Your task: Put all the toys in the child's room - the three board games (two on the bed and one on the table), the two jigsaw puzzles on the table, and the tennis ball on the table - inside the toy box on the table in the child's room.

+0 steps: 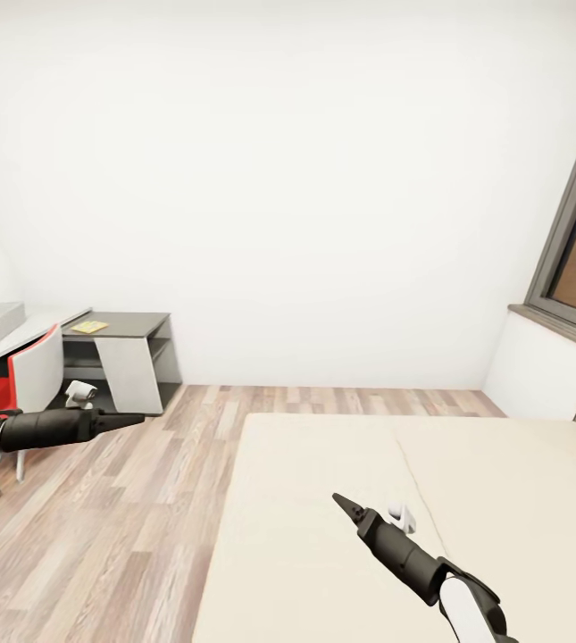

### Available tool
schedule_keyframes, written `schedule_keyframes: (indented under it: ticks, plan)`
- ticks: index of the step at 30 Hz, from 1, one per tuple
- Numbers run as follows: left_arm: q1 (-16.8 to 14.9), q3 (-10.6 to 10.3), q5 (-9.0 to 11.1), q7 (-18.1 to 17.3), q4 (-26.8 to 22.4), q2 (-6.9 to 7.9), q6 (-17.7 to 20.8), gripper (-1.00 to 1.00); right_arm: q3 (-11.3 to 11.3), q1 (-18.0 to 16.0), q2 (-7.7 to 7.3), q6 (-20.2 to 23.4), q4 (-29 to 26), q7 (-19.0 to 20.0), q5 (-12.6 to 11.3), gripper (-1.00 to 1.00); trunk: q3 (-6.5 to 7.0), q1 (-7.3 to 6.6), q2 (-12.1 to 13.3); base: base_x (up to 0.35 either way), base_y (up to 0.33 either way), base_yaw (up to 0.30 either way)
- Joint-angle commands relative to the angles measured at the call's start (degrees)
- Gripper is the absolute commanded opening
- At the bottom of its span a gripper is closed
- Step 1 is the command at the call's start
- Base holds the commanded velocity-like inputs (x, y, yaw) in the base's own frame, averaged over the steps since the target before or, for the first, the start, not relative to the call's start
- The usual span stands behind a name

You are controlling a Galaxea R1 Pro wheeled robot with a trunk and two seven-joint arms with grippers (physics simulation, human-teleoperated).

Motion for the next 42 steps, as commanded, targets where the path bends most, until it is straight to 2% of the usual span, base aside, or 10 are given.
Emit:
schedule_keyframes:
  ticks: [1, 31, 42]
  plan:
    - [-0.02, -0.01, 0.01, -0.21, 0.00, 0.02, 0.61, 1.00, -0.11, -0.02, 0.08, 0.35, -0.01, 0.04, -0.24, 1.00, -0.06, 0.03, -0.08, 0.000, -0.097, 0.000]
    - [-0.02, 0.00, 0.01, -0.26, 0.02, 0.02, 0.61, 1.00, -0.11, -0.02, 0.04, 0.35, 0.08, 0.04, -0.24, 1.00, -0.06, 0.03, -0.08, 0.000, -0.096, 0.000]
    - [-0.02, 0.00, 0.00, -0.26, 0.00, 0.02, 0.61, 1.00, -0.11, -0.02, 0.07, 0.35, 0.08, 0.04, -0.24, 1.00, -0.06, 0.03, -0.08, 0.000, -0.027, 0.000]
